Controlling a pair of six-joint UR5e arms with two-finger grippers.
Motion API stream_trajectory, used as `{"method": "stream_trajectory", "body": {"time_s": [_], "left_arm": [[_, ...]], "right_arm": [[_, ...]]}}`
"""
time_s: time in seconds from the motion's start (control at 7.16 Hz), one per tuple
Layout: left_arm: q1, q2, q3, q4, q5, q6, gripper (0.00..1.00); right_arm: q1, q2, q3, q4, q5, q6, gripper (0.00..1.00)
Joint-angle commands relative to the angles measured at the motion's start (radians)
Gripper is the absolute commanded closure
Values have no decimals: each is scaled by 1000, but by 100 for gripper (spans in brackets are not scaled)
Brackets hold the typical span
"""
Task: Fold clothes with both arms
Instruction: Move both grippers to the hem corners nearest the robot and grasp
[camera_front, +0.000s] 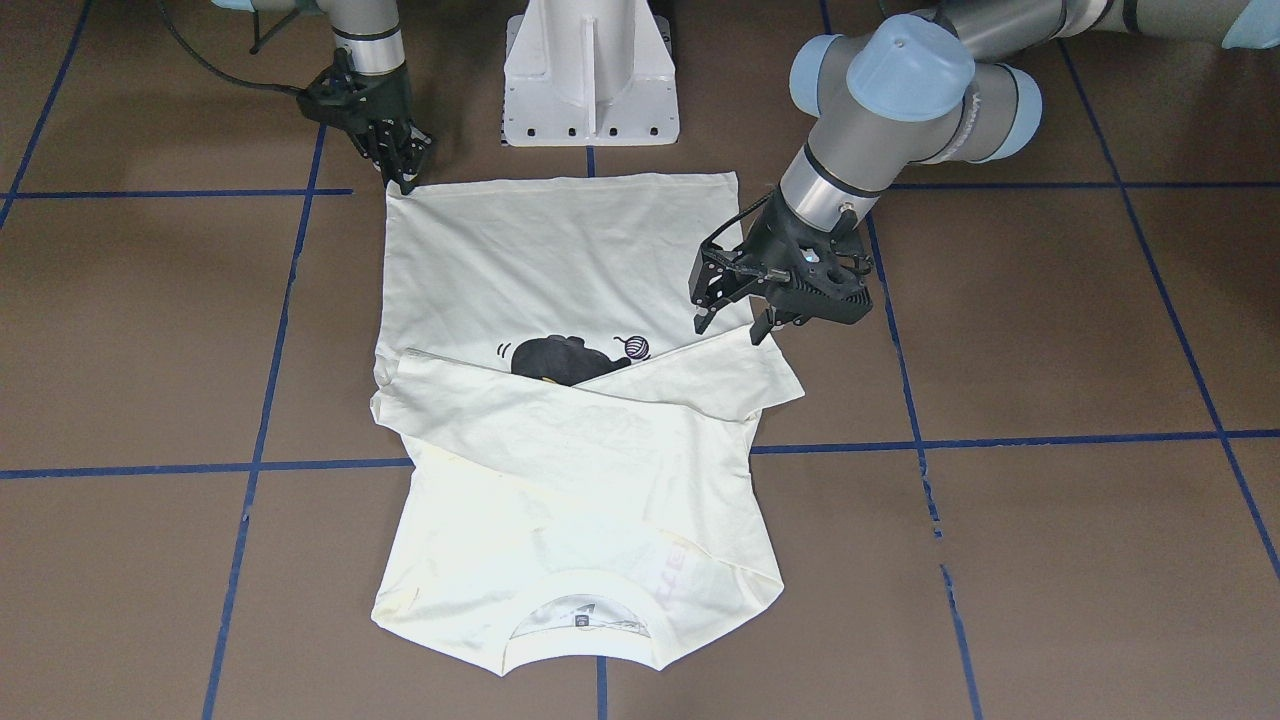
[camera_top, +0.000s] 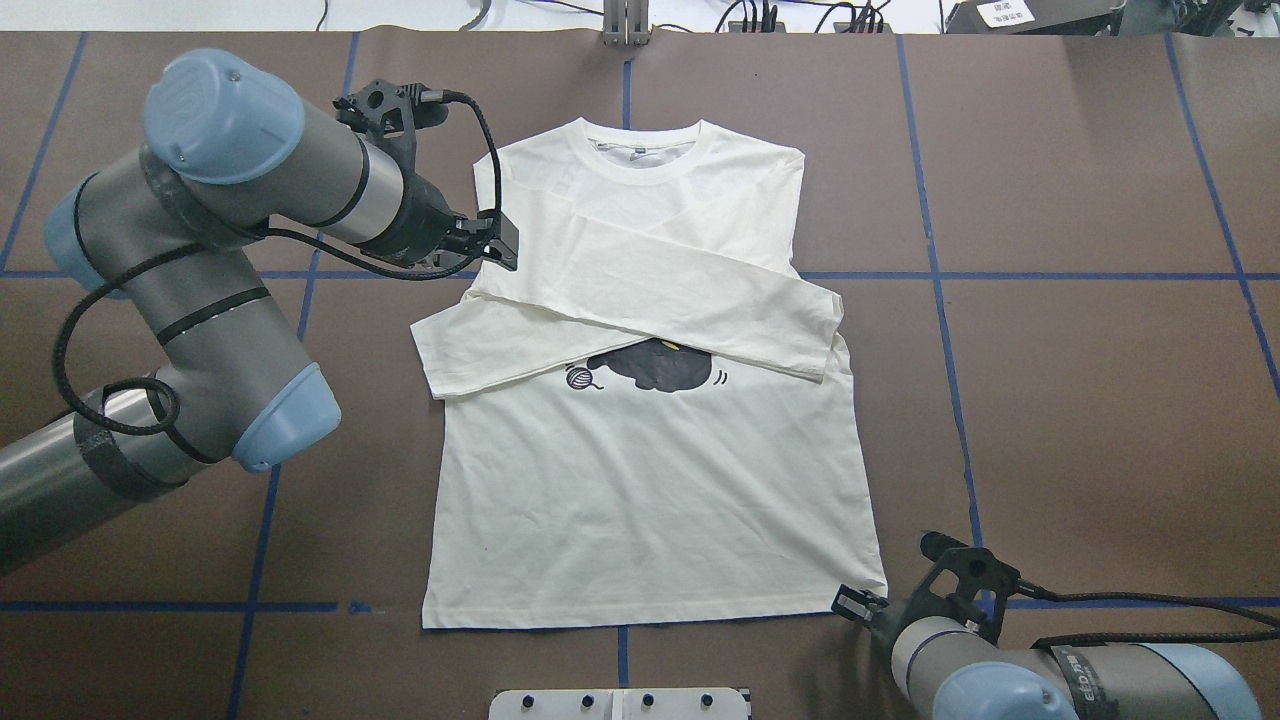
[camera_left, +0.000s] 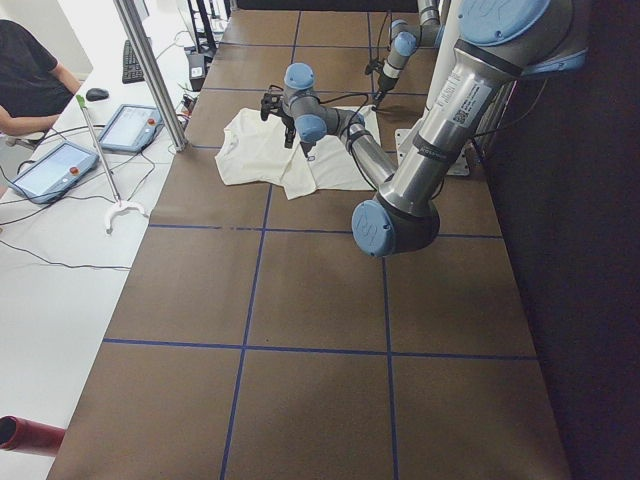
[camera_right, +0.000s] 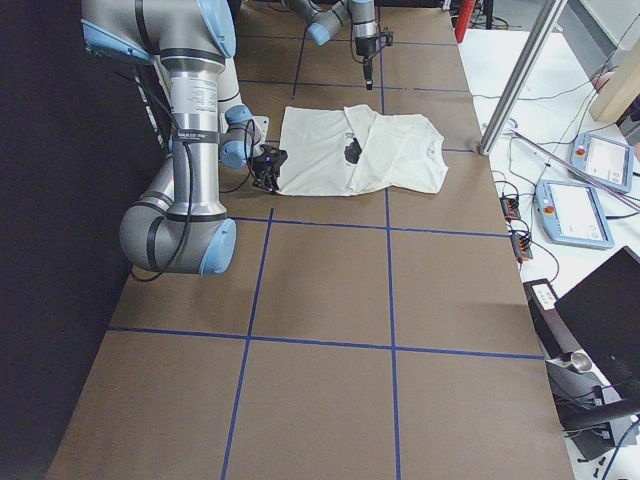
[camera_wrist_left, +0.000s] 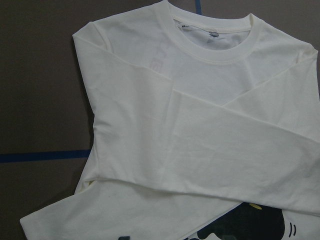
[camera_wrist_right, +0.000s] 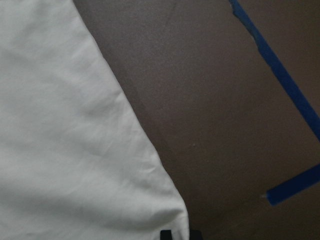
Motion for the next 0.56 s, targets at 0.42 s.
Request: {"method": "stream_trajectory", "body": {"time_s": [0.42], "left_arm": [[142,15,-56,30,219,-365,29]], "right_arm": [[2,1,59,0,8,0,100]]}}
